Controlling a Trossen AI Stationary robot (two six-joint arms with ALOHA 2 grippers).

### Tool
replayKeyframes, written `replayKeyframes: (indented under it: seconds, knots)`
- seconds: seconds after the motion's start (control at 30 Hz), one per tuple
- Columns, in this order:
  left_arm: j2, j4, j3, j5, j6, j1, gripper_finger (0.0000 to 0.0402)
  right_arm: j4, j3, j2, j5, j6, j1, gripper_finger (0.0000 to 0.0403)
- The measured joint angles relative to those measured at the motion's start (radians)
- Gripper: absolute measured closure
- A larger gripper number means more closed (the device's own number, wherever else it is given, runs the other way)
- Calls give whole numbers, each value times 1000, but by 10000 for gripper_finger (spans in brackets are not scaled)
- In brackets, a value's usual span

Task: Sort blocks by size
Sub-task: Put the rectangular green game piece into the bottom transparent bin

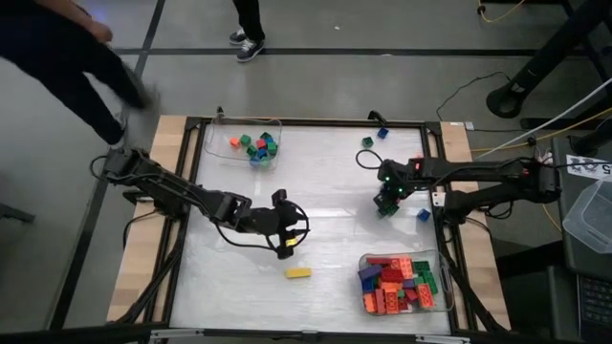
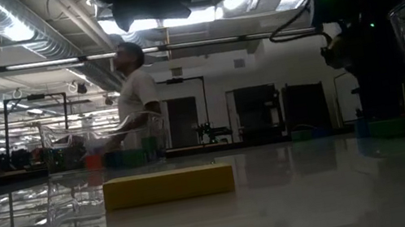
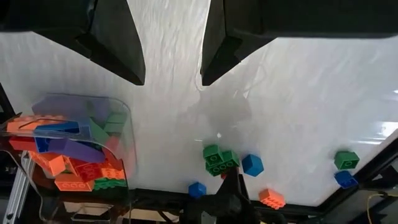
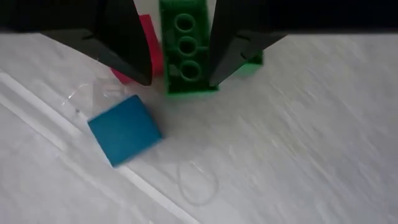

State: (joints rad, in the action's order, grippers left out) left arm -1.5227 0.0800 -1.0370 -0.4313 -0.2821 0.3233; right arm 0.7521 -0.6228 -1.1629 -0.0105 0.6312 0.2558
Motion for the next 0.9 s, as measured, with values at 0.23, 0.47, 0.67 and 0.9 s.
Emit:
replayKeyframes:
  seconds: [0.23, 0.47, 0.67, 0.9]
  knots:
    - [0, -9, 0, 0, 1, 0, 257, -29, 35, 0, 1, 2, 0, 244]
    - [0, -13, 0, 0, 1, 0, 257, -85, 54, 0, -2, 0, 0, 244]
    - [0, -13, 0, 0, 1, 0, 257, -102, 82, 0, -8, 0, 0, 244]
    - [0, -12, 0, 0, 5, 0, 257, -116, 105, 0, -7, 0, 0, 244]
